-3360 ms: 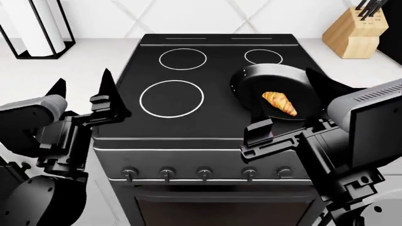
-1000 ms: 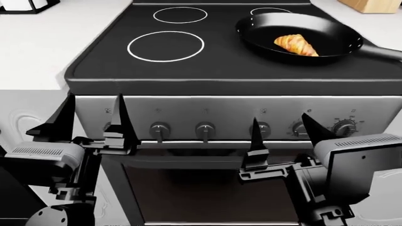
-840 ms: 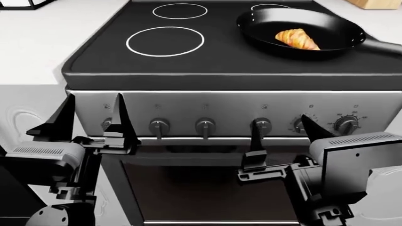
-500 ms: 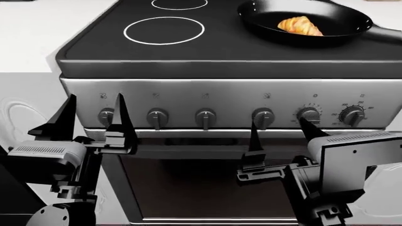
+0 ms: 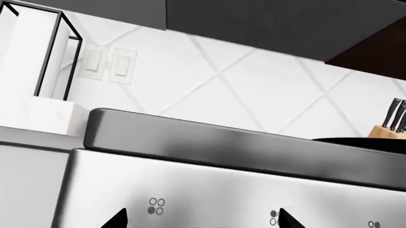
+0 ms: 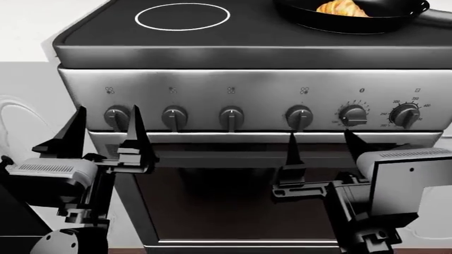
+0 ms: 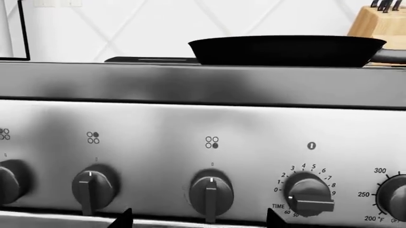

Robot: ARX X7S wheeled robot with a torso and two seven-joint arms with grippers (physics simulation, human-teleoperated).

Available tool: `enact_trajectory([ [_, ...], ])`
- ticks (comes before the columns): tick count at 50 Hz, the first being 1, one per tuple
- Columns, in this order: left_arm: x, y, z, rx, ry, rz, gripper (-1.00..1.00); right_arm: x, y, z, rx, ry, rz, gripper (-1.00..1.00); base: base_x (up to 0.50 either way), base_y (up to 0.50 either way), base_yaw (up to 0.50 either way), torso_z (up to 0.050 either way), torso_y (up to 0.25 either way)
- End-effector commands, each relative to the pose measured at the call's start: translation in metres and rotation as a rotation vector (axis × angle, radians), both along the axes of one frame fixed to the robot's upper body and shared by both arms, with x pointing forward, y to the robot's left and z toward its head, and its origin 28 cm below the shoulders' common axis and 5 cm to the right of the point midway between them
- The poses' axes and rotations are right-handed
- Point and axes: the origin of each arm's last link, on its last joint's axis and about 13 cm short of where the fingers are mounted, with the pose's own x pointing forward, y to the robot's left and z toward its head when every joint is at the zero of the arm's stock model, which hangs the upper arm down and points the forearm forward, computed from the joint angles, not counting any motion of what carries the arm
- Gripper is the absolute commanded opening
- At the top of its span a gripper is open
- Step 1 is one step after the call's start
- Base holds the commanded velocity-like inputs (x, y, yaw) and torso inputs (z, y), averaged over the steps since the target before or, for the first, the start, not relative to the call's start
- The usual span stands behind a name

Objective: Pick the croissant and place it on the pan. Then turn on the stove to warm the croissant.

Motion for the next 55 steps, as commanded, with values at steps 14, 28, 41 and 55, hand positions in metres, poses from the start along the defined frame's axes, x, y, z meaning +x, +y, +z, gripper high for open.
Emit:
enact_trajectory([
  [14, 0.001, 0.000, -0.001, -0.006, 0.000, -0.002, 1.00, 0.005, -0.003, 0.002, -0.023, -0.007, -0.038, 1.00, 0.00, 0.00, 0.00, 0.000, 0.000],
  [28, 0.000, 0.000, 0.002, -0.010, -0.003, -0.013, 1.00, 0.019, -0.006, 0.002, -0.029, 0.020, -0.037, 1.00, 0.00, 0.00, 0.00, 0.000, 0.000],
  [41, 0.002, 0.001, 0.001, -0.012, 0.009, -0.011, 1.00, 0.031, -0.009, -0.003, -0.013, 0.036, -0.035, 1.00, 0.00, 0.00, 0.00, 0.000, 0.000],
  [55, 0.003, 0.000, -0.001, -0.013, 0.022, -0.017, 1.00, 0.044, -0.010, -0.008, -0.018, 0.046, -0.014, 1.00, 0.00, 0.00, 0.00, 0.000, 0.000],
])
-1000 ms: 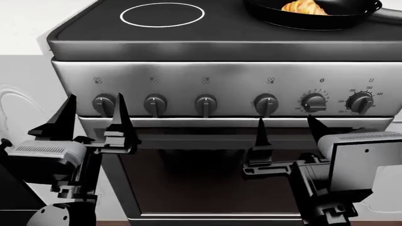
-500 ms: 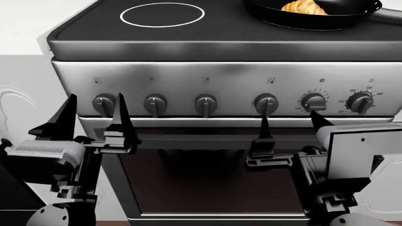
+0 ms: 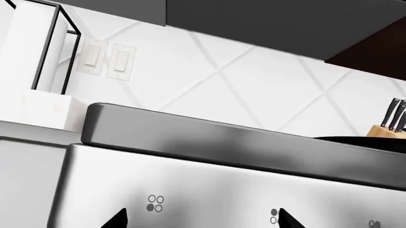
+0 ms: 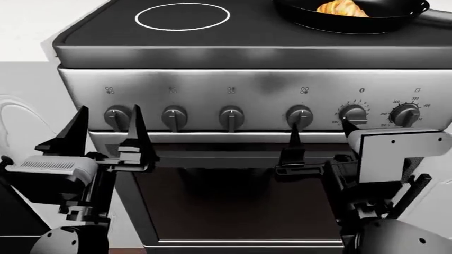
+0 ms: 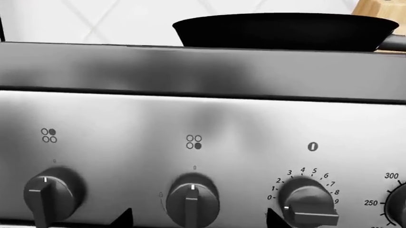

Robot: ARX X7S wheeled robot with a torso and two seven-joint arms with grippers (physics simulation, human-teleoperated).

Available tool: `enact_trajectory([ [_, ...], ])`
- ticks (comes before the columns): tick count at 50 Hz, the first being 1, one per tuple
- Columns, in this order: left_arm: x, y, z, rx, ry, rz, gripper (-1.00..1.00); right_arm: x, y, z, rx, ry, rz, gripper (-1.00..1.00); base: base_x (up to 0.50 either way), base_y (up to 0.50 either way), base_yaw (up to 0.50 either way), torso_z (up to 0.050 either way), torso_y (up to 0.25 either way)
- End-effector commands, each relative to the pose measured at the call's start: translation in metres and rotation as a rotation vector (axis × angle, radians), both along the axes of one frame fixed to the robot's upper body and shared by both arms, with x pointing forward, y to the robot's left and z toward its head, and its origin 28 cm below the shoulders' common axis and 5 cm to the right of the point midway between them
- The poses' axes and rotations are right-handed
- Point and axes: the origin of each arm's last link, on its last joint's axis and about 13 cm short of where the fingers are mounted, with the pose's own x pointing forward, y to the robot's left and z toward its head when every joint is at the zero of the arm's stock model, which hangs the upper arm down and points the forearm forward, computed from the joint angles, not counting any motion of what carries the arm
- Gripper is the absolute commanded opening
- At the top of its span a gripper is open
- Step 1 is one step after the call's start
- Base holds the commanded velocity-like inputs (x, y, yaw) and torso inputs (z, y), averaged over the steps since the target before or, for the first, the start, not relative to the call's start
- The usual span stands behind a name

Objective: Pick the croissant and place it on the pan. Then turn on the stove to warm the croissant.

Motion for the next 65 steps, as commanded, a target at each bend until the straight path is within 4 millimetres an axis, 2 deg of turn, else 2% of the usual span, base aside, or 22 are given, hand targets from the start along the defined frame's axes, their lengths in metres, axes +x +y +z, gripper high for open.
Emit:
enact_trajectory([
  [1, 0.000, 0.000, -0.001, -0.004, 0.010, -0.008, 1.00, 0.011, -0.001, -0.004, -0.005, 0.014, 0.015, 1.00, 0.00, 0.00, 0.00, 0.000, 0.000],
  [43, 0.003, 0.001, 0.001, -0.045, 0.020, -0.023, 1.00, 0.037, -0.001, -0.015, -0.011, 0.072, 0.031, 1.00, 0.00, 0.00, 0.00, 0.000, 0.000],
  [65, 0.004, 0.002, 0.001, -0.043, 0.014, -0.019, 1.00, 0.042, 0.001, -0.021, -0.025, 0.094, 0.046, 1.00, 0.00, 0.00, 0.00, 0.000, 0.000],
])
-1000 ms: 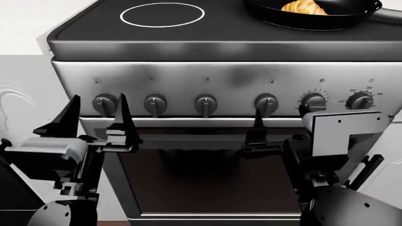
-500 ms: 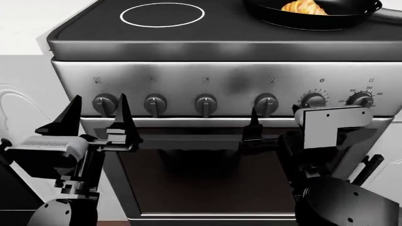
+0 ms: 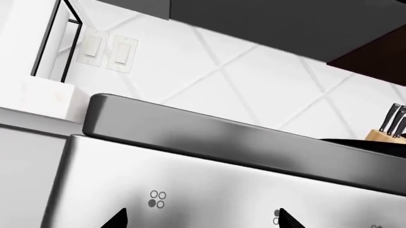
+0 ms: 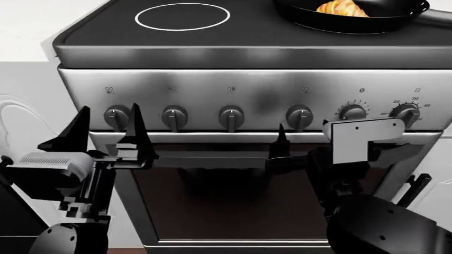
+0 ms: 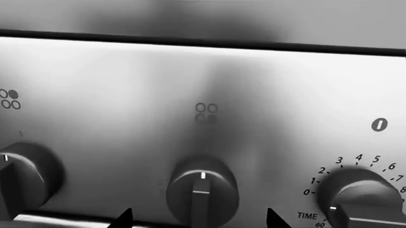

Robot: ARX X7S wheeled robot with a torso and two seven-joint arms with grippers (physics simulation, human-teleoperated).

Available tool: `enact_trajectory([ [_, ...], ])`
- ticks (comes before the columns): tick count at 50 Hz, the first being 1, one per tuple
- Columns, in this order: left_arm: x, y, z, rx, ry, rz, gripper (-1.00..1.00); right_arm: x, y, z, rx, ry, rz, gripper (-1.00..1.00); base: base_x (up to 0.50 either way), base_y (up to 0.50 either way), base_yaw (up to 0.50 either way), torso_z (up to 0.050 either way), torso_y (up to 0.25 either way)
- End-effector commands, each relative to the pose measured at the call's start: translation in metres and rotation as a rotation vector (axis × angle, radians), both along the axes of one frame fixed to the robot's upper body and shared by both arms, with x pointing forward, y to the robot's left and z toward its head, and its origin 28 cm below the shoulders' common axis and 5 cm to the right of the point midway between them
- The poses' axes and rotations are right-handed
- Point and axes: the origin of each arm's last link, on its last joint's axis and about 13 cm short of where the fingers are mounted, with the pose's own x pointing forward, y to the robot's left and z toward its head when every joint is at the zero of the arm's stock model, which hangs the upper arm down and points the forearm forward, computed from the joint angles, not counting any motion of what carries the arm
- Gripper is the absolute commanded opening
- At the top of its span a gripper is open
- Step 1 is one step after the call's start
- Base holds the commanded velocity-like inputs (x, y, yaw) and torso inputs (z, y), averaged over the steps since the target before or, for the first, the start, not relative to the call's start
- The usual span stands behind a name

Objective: Pick the croissant and place it on the pan. Then turn on the stove to warm the croissant.

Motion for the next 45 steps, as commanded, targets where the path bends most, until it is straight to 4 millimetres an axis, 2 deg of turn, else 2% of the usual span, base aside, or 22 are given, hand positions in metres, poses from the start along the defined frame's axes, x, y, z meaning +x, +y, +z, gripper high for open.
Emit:
enact_trajectory([
  [1, 0.000, 0.001, 0.001, -0.004, -0.004, 0.002, 1.00, 0.003, 0.001, -0.002, -0.004, 0.008, 0.007, 1.00, 0.00, 0.00, 0.00, 0.000, 0.000],
  [21, -0.001, 0.001, 0.002, -0.005, -0.004, -0.004, 1.00, 0.006, -0.001, 0.002, -0.026, 0.007, -0.010, 1.00, 0.00, 0.00, 0.00, 0.000, 0.000],
  [45, 0.000, 0.000, 0.001, -0.004, 0.010, -0.006, 1.00, 0.015, 0.000, -0.003, -0.019, 0.023, 0.016, 1.00, 0.00, 0.00, 0.00, 0.000, 0.000],
])
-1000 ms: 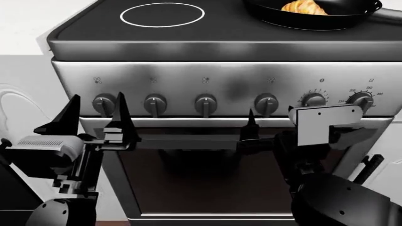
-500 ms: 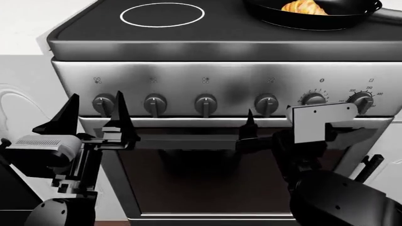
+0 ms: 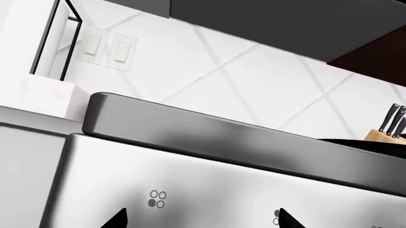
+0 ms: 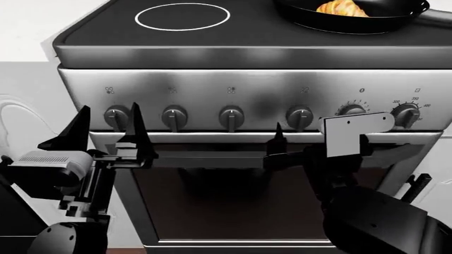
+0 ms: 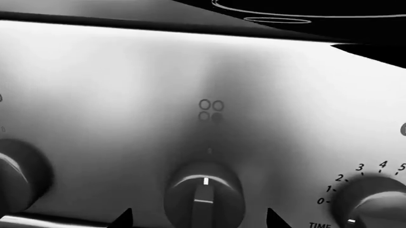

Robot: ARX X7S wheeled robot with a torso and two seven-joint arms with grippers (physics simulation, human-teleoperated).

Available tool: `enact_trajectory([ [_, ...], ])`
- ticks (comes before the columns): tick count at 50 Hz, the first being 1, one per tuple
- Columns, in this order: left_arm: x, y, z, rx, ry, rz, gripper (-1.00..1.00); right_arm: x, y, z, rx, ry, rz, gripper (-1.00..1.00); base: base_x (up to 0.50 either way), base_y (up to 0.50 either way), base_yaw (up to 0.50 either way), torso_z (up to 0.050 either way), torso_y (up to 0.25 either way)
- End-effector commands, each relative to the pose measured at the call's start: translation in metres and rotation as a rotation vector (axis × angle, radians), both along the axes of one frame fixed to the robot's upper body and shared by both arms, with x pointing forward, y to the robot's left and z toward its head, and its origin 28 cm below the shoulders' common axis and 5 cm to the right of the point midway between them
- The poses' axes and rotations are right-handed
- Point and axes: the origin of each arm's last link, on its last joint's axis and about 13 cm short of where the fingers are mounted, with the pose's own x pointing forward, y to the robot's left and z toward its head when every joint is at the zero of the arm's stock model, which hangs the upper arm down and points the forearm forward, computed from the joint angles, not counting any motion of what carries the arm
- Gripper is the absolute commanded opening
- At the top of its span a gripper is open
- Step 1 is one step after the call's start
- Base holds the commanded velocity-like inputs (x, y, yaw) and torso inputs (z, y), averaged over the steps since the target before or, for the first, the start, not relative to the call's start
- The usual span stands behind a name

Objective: Pick the croissant and place it on the pan. Then turn on the stove to warm the croissant.

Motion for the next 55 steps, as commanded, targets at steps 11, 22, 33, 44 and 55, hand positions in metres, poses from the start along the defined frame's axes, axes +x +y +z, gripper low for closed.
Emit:
enact_trajectory([
  [11, 0.0000, 0.0003, -0.0002, -0.001, 0.002, 0.000, 1.00, 0.0012, 0.0009, -0.0015, 0.007, 0.011, -0.001, 1.00, 0.00, 0.00, 0.00, 0.000, 0.000],
  [22, -0.0001, 0.0004, -0.0006, -0.001, 0.002, -0.001, 1.00, 0.0008, 0.0009, -0.0015, 0.007, 0.009, -0.004, 1.00, 0.00, 0.00, 0.00, 0.000, 0.000],
  [33, 0.0006, 0.0004, -0.0016, 0.002, 0.005, -0.001, 1.00, -0.0004, 0.0025, 0.0011, -0.006, 0.002, -0.004, 1.00, 0.00, 0.00, 0.00, 0.000, 0.000],
  [44, 0.0002, 0.0004, -0.0019, 0.003, 0.004, -0.002, 1.00, -0.0025, 0.0035, 0.0020, -0.011, -0.001, -0.009, 1.00, 0.00, 0.00, 0.00, 0.000, 0.000],
  [55, 0.0003, 0.0003, -0.0019, 0.003, 0.006, -0.003, 1.00, -0.0040, 0.0027, 0.0016, -0.009, -0.001, -0.018, 1.00, 0.00, 0.00, 0.00, 0.000, 0.000],
])
